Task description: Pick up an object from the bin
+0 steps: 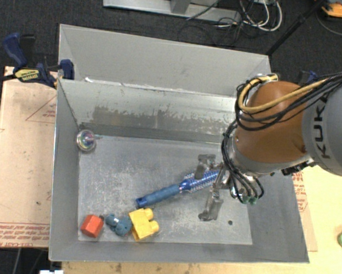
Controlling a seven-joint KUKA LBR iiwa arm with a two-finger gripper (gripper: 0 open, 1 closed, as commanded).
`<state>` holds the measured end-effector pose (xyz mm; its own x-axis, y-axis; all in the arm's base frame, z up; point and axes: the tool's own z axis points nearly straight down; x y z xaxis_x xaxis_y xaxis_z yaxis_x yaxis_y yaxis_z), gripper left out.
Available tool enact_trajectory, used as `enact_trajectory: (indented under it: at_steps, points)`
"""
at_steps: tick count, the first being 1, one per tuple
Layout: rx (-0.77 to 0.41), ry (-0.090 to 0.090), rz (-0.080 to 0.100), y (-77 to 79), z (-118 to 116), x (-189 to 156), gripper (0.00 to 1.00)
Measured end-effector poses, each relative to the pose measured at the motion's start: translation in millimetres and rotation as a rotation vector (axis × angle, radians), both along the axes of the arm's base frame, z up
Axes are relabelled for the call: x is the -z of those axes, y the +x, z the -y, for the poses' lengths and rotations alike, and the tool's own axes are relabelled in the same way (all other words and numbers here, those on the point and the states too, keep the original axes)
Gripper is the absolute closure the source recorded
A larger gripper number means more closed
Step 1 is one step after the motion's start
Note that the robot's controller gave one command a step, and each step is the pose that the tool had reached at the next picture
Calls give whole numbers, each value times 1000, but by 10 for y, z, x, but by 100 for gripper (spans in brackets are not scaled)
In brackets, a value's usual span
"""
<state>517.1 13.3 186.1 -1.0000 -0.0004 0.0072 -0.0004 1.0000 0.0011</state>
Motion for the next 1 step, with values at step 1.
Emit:
enact_trajectory:
  at_steps: [1]
  points:
    - [114,0,2,273,-214,892,0]
